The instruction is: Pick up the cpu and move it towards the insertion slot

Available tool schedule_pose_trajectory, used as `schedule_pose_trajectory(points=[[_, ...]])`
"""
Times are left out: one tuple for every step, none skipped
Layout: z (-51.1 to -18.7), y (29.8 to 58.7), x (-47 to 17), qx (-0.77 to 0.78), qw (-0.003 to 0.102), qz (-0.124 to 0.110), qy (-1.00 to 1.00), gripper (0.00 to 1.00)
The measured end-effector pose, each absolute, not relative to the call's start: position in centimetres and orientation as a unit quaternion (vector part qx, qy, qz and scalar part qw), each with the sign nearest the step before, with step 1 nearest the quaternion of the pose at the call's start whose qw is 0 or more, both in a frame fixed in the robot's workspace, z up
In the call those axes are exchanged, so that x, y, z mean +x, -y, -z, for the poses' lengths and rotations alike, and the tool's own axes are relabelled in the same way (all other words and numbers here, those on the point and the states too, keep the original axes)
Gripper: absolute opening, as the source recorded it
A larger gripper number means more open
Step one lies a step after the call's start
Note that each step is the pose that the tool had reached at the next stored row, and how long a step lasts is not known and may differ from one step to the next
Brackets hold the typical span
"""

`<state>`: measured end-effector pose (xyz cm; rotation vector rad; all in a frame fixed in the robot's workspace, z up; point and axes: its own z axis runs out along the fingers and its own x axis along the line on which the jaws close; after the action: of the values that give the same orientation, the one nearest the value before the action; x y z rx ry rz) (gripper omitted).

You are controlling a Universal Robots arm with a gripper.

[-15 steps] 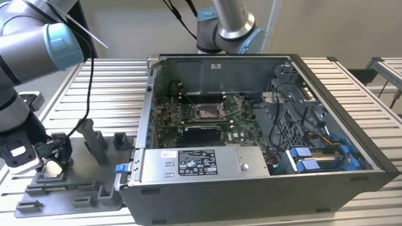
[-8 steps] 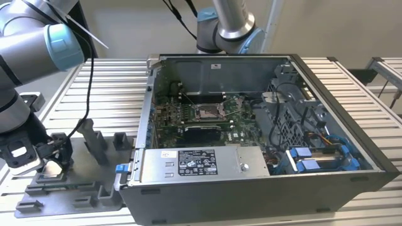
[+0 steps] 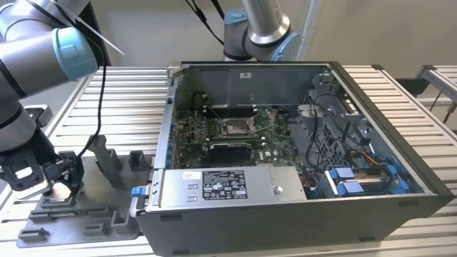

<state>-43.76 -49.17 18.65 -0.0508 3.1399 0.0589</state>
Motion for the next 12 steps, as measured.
schedule_pose_trajectory(points=[[-18.65, 49.17, -43.76, -0.016, 0.000, -0.019, -1.000, 1.00], [-18.66, 49.17, -43.77, -0.016, 0.000, -0.019, -1.000, 1.00], [-18.67, 49.17, -43.81, -0.016, 0.000, -0.019, -1.000, 1.00], [-18.66, 49.17, -43.85, -0.016, 0.000, -0.019, -1.000, 1.00], [-18.66, 49.18, -43.89, -0.016, 0.000, -0.019, -1.000, 1.00], [-18.66, 49.17, -43.90, -0.016, 0.000, -0.019, -1.000, 1.00], [-18.65, 49.17, -43.90, -0.016, 0.000, -0.019, -1.000, 1.00], [-18.64, 49.17, -43.91, -0.016, 0.000, -0.019, -1.000, 1.00], [-18.65, 49.17, -43.91, -0.016, 0.000, -0.019, -1.000, 1.00], [-18.65, 49.17, -43.91, -0.016, 0.000, -0.019, -1.000, 1.00], [-18.65, 49.17, -43.91, -0.016, 0.000, -0.019, -1.000, 1.00], [-18.65, 49.17, -43.91, -0.016, 0.000, -0.019, -1.000, 1.00]])
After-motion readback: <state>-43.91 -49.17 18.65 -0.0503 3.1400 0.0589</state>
